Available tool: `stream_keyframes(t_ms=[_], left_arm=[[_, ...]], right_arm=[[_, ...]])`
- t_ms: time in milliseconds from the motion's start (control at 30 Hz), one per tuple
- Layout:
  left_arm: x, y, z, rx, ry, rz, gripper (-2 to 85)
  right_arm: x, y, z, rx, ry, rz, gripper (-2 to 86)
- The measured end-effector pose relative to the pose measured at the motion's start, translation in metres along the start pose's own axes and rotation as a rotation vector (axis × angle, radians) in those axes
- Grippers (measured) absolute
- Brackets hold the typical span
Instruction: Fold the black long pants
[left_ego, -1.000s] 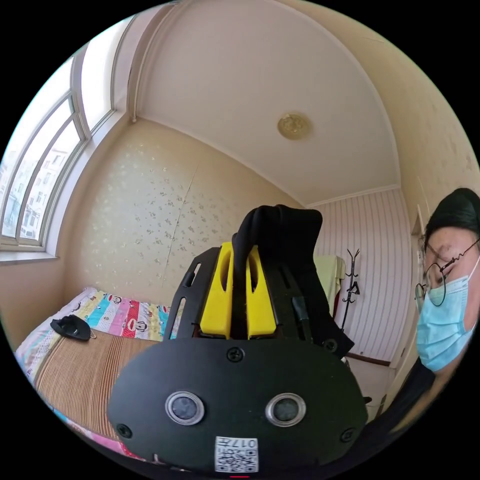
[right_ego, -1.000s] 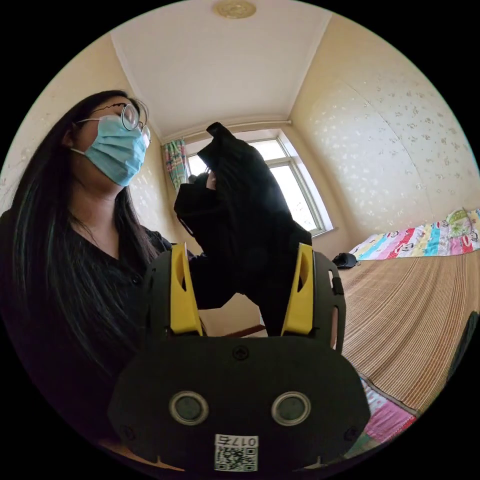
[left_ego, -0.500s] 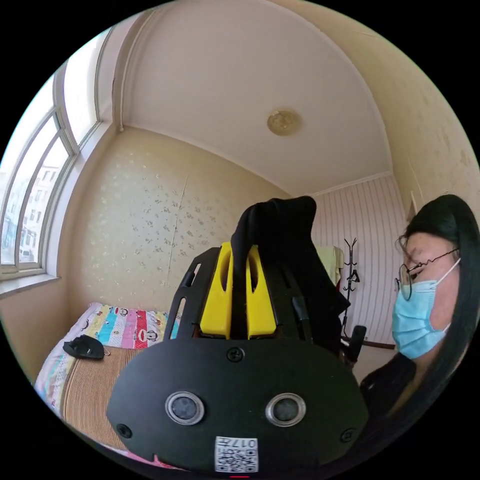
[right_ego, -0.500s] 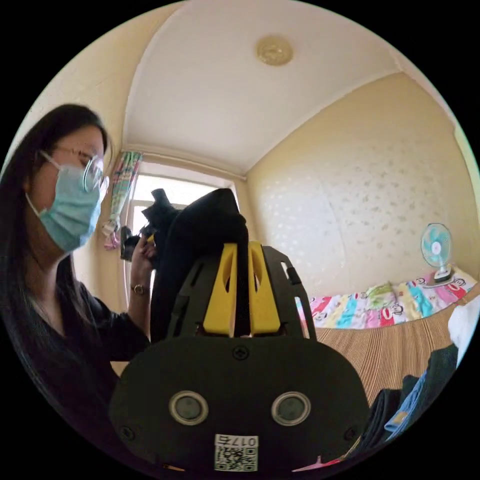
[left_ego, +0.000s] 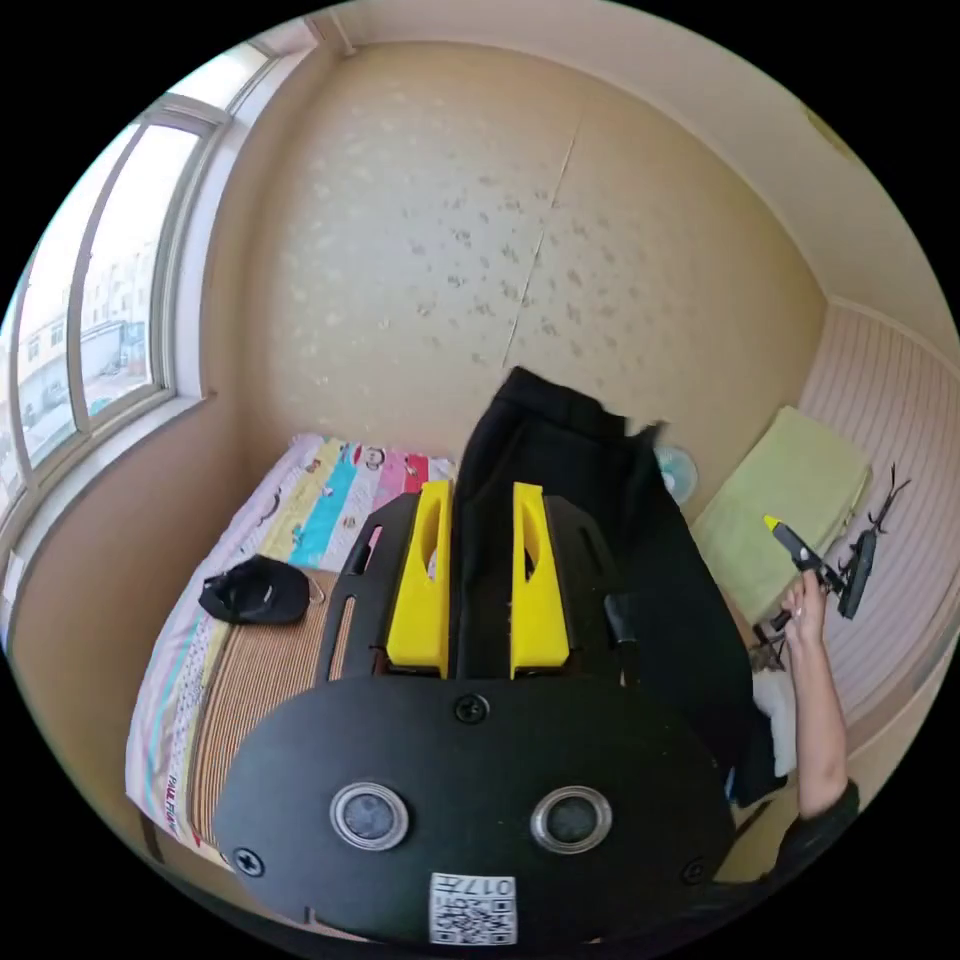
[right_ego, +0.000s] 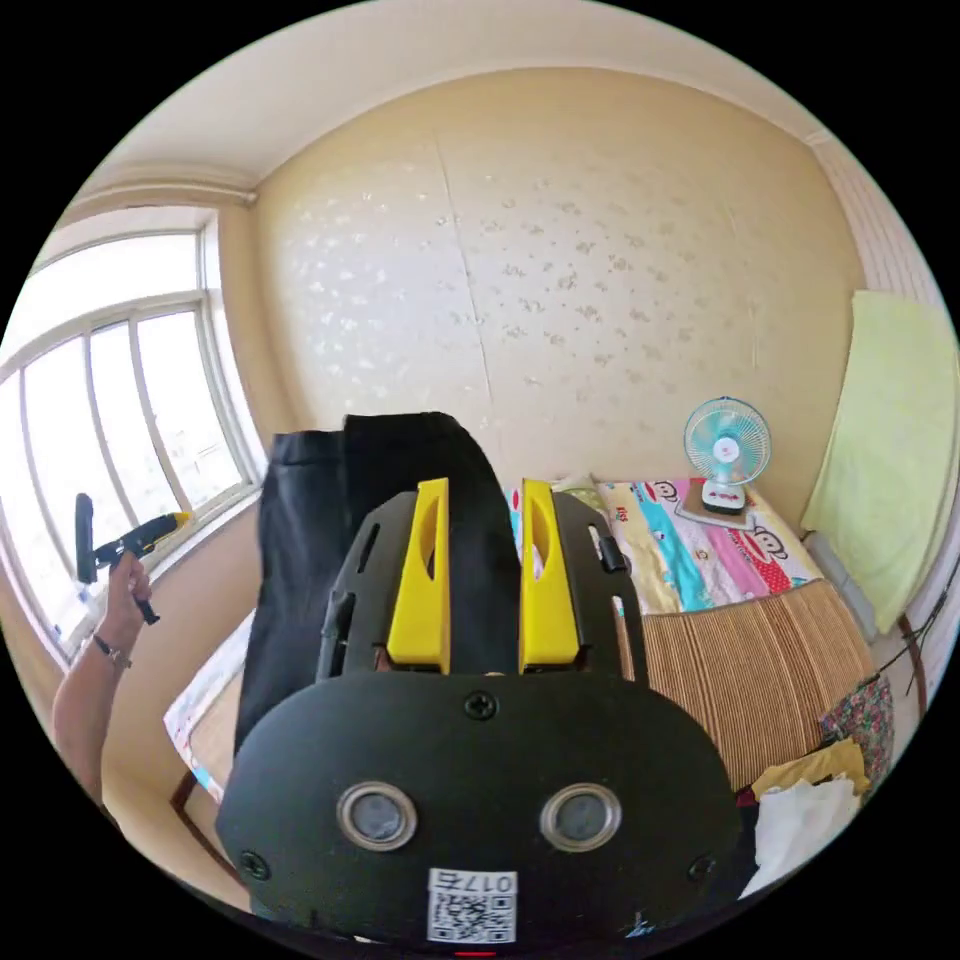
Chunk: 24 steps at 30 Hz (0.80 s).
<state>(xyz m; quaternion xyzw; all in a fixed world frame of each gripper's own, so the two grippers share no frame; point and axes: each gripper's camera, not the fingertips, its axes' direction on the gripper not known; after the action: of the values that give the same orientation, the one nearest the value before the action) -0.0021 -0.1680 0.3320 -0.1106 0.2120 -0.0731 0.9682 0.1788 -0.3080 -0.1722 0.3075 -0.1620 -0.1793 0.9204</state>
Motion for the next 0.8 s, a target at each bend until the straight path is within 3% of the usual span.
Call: stream_keyframes(t_ms=[100,167,333,400,467,567,633,800], left_arm=[[-0.052,0.107,0.079,-0.222,0.041,0.045,9.8],[-0.082,0.22,0.122,-0.357,0.07,0.055,9.7],[-0.084,0.409,0.169,-0.639,0.141,0.025,10.4],[-0.077,0.443,0.158,-0.635,0.095,0.03,11.1],[-0.071,0.461,0.122,-0.552,0.048,0.003,10.3],[-0.072,0.477,0.086,-0.531,-0.036,-0.075,4.1],[-0.076,0.487,0.063,-0.507,-0.027,-0.131,2.1],[-0.077,0.499,0.01,-0.499,-0.032,-0.14,0.4]], right_arm=[[0.012,0.116,0.053,-0.151,0.001,-0.143,10.1],[0.027,0.228,0.095,-0.303,0.141,-0.257,10.4],[0.064,0.427,0.158,-0.723,0.316,-0.207,12.2],[0.071,0.474,0.148,-0.762,0.222,-0.069,12.1],[0.067,0.517,0.112,-0.655,0.13,0.072,11.0],[0.046,0.563,0.077,-0.569,0.172,0.146,6.9],[0.03,0.583,0.063,-0.585,0.085,0.19,4.6],[-0.032,0.621,0.035,-0.743,-0.03,0.05,3.1]])
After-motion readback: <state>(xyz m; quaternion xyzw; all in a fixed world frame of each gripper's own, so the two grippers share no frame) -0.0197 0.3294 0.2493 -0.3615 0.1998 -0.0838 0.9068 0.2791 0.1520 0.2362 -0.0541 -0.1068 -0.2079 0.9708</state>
